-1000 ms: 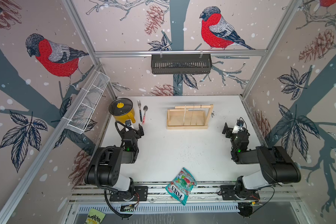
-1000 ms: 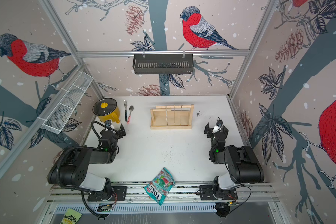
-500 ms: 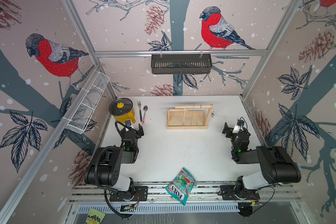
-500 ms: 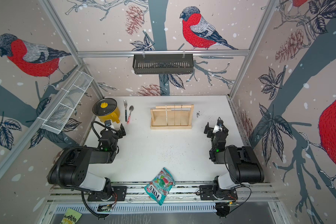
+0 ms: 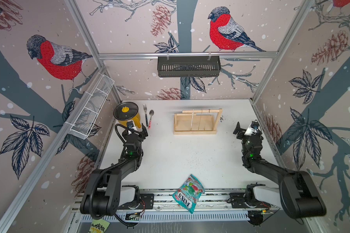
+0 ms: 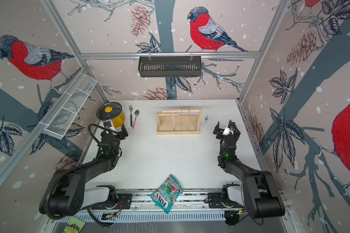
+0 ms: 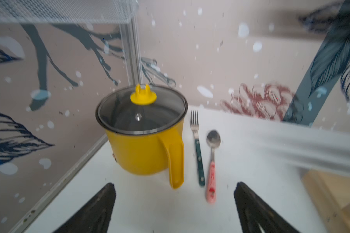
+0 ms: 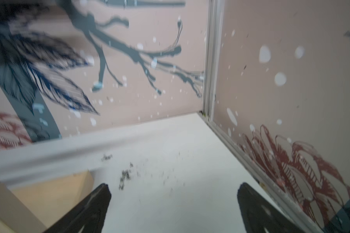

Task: Take the necklace off the jewelry display stand
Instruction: Take off the necklace from the stand.

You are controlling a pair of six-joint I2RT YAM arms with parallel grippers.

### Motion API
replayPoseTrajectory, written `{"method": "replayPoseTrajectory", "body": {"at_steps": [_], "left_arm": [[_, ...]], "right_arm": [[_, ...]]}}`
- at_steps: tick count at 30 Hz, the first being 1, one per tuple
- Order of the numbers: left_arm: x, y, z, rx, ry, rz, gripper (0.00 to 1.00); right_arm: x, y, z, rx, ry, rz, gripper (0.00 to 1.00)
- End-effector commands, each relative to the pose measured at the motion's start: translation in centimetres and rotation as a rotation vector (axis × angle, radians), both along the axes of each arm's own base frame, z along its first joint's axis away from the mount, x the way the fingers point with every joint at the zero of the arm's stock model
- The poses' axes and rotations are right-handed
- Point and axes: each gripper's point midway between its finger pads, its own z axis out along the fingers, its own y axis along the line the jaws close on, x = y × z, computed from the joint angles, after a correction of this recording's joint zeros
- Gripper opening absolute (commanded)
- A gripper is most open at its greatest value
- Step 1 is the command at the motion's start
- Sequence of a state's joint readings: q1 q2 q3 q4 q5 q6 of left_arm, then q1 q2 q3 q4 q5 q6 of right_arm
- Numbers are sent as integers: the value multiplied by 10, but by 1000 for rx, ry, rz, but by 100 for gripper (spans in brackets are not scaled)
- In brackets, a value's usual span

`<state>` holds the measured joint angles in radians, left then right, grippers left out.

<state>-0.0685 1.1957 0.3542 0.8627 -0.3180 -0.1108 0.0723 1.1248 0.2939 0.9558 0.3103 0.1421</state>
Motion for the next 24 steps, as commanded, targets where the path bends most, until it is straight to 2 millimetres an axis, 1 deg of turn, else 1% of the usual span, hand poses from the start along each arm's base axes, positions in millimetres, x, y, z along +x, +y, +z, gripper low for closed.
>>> {"method": "replayPoseTrajectory", "body": {"at_steps": [1,2,3,4,6,8,9,11,14,15,17,20,21,22,24], "left_arm": [[-11,-6,6,-75,34,-27,93],[-14,-13,16,-89,16,-62,93],[-16,-19,25,-100,2,-83,97],[-19,-27,34,-114,-11,-113,97],[-23,-46,47,-140,-16,-197,97],[-29,-67,55,-168,-16,-278,97],[-32,-76,57,-180,-14,-315,97],[-40,-94,56,-214,0,-396,97],[-54,-117,48,-273,33,-527,97],[-58,-121,43,-290,45,-545,97],[-69,-128,33,-311,67,-588,97],[-80,-128,19,-324,89,-600,97],[-83,-128,16,-321,95,-600,97],[-85,-127,12,-320,101,-597,97],[-90,-125,7,-320,111,-594,97]], "right_arm": [[-9,-4,11,196,2,54,99],[-12,-3,24,260,-22,88,100],[-14,2,35,283,-33,135,99],[-17,12,50,298,-33,195,99],[-25,41,76,299,-9,358,99],[-38,78,100,321,13,512,99],[-44,93,107,326,17,556,99],[-63,134,117,310,26,659,99],[-85,186,124,275,41,759,99],[-89,199,125,270,50,785,99],[-97,236,124,254,94,872,99],[-94,278,113,236,169,918,100],[-91,288,110,234,189,922,99],[-85,298,101,237,224,916,98],[-75,312,90,259,269,903,96]]}}
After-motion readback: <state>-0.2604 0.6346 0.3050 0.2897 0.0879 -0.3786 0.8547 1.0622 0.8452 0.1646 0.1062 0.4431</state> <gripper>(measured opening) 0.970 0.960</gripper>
